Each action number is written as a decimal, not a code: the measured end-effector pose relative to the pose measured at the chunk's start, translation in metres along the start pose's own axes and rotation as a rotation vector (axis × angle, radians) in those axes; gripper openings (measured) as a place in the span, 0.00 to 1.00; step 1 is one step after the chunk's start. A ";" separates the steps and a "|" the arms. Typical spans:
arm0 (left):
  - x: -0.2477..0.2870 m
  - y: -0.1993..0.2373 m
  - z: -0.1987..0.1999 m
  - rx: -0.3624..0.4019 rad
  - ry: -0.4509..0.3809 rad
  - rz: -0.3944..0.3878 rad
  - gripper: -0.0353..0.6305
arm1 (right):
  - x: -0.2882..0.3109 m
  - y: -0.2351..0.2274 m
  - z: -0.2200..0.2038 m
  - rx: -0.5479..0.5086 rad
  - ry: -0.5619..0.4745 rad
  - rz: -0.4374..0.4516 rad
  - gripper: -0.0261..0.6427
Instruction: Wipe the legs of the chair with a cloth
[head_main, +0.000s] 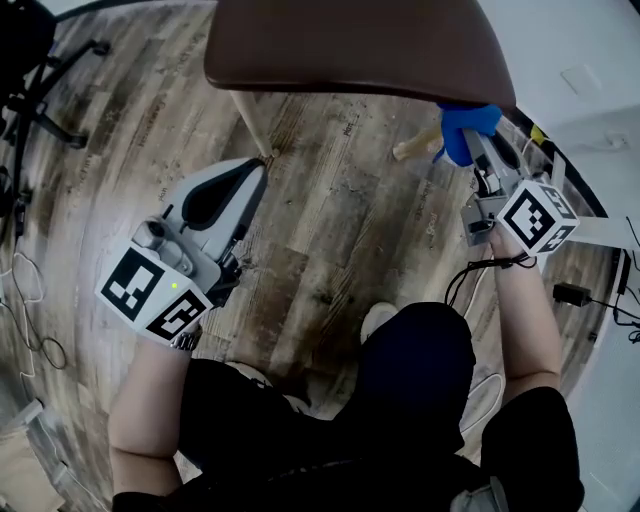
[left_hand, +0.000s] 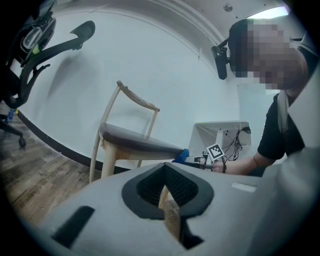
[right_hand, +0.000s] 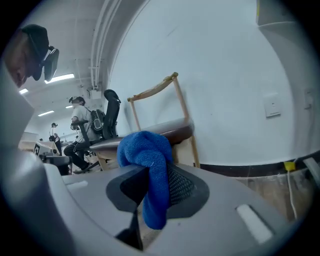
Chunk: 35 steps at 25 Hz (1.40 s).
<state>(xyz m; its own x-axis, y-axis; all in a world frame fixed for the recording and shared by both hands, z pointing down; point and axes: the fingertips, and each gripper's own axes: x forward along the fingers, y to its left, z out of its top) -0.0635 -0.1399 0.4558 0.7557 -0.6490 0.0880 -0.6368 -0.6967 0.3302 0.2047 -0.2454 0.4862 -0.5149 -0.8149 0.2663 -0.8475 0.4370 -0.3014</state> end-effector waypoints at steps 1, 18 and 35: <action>0.001 0.000 -0.001 0.002 0.003 0.000 0.06 | -0.005 -0.007 0.002 0.007 -0.012 -0.022 0.17; 0.039 -0.058 -0.057 0.464 0.319 -0.178 0.06 | 0.001 -0.054 -0.033 -0.049 0.015 -0.139 0.17; 0.032 -0.056 -0.088 0.381 0.386 -0.235 0.06 | 0.044 -0.090 -0.152 0.047 0.145 -0.182 0.17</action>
<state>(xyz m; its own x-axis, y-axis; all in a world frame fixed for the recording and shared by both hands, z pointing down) 0.0100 -0.0945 0.5227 0.8384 -0.3556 0.4130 -0.4018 -0.9153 0.0277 0.2384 -0.2626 0.6637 -0.3699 -0.8137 0.4484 -0.9230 0.2666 -0.2775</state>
